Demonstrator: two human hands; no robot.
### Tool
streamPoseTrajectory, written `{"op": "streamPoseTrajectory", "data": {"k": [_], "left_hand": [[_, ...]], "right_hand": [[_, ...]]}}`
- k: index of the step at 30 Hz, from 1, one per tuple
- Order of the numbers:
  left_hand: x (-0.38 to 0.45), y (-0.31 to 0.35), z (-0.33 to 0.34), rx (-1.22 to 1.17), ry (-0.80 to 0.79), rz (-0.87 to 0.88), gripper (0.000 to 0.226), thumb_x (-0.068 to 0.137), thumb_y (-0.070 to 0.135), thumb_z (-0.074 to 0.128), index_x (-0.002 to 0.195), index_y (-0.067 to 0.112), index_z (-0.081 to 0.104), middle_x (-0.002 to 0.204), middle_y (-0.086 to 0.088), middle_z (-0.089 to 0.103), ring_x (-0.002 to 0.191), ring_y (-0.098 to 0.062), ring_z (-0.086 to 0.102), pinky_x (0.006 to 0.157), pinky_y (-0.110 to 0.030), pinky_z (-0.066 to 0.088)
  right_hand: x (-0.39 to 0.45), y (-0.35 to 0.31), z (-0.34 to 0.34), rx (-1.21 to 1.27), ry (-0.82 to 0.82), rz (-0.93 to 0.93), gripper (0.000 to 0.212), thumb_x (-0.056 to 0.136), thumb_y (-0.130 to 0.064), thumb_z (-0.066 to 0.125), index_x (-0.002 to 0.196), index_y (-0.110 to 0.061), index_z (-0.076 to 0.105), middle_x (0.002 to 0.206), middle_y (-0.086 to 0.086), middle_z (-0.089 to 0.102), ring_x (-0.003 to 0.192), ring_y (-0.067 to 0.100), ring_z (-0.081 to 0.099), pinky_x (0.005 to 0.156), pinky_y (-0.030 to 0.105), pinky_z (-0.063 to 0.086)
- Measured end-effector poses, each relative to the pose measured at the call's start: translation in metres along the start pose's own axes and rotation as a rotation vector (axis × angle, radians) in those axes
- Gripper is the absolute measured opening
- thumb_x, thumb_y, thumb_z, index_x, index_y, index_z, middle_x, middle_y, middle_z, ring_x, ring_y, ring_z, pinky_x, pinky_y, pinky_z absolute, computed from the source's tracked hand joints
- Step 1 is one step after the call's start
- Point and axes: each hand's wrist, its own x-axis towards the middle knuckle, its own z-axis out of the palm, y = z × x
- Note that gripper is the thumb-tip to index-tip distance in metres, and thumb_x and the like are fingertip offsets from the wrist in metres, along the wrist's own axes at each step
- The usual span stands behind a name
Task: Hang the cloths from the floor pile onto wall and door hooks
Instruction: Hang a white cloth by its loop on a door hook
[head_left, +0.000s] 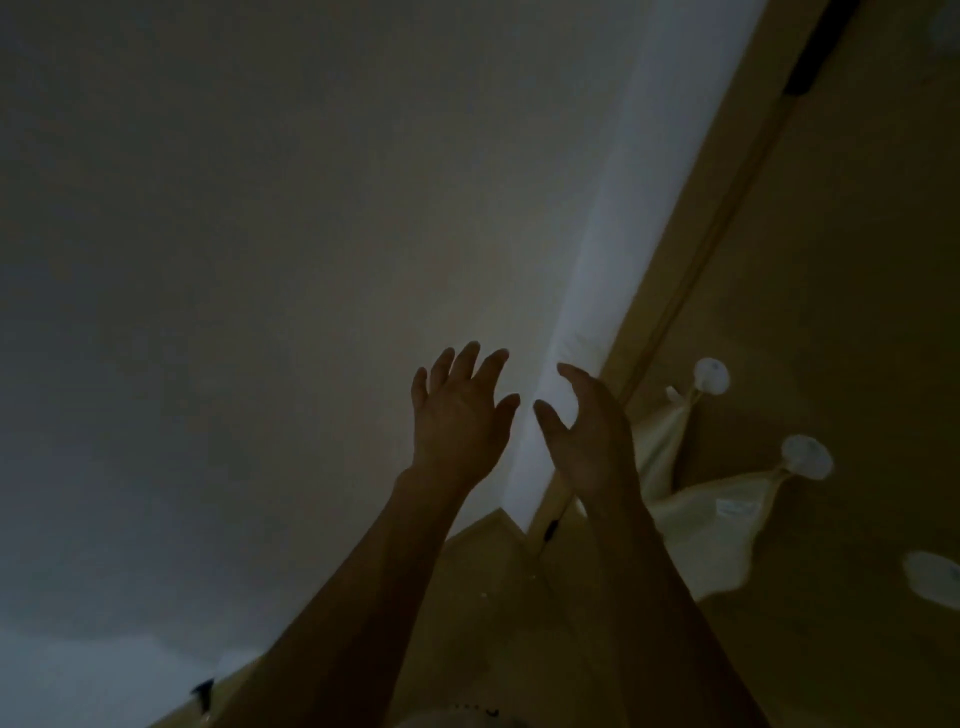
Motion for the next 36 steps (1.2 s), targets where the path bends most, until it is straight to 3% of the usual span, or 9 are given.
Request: {"op": "streamPoseTrajectory", "data": {"k": [7, 15, 25, 36], "left_hand": [[-0.072, -0.063, -0.049, 0.060, 0.116, -0.290, 0.059, 0.098, 0.051, 0.041, 0.151, 0.034, 0.023, 0.161, 0.001, 0.020, 0.148, -0.025, 0.013, 0.120, -0.051, 0.011], [-0.161, -0.146, -0.112, 0.134, 0.244, -0.568, 0.059, 0.097, 0.053, 0.041, 0.150, 0.037, 0.021, 0.161, 0.003, 0.019, 0.149, -0.024, 0.013, 0.120, -0.050, 0.010], [-0.297, -0.249, -0.197, 0.172, 0.363, -0.797, 0.060, 0.097, 0.055, 0.038, 0.150, 0.039, 0.019, 0.161, 0.004, 0.015, 0.149, -0.021, 0.009, 0.121, -0.049, 0.007], [-0.465, -0.336, -0.276, 0.230, 0.490, -1.057, 0.060, 0.097, 0.055, 0.038, 0.151, 0.038, 0.020, 0.161, 0.004, 0.016, 0.150, -0.020, 0.009, 0.121, -0.050, 0.009]], "right_hand": [[-0.029, -0.060, 0.045, 0.080, -0.191, -0.236, 0.053, 0.093, -0.038, 0.058, 0.142, -0.028, 0.041, 0.146, -0.006, 0.043, 0.134, 0.014, 0.039, 0.099, 0.024, 0.032], [-0.089, -0.145, 0.108, 0.119, -0.398, -0.479, 0.054, 0.093, -0.039, 0.057, 0.143, -0.028, 0.039, 0.146, -0.008, 0.043, 0.135, 0.012, 0.039, 0.100, 0.021, 0.029], [-0.212, -0.266, 0.184, 0.156, -0.624, -0.711, 0.056, 0.094, -0.042, 0.055, 0.145, -0.030, 0.036, 0.148, -0.010, 0.040, 0.135, 0.007, 0.037, 0.101, 0.017, 0.028], [-0.371, -0.384, 0.261, 0.183, -0.839, -0.941, 0.057, 0.095, -0.043, 0.053, 0.146, -0.027, 0.034, 0.150, -0.007, 0.038, 0.138, 0.009, 0.034, 0.111, 0.027, 0.031]]}}
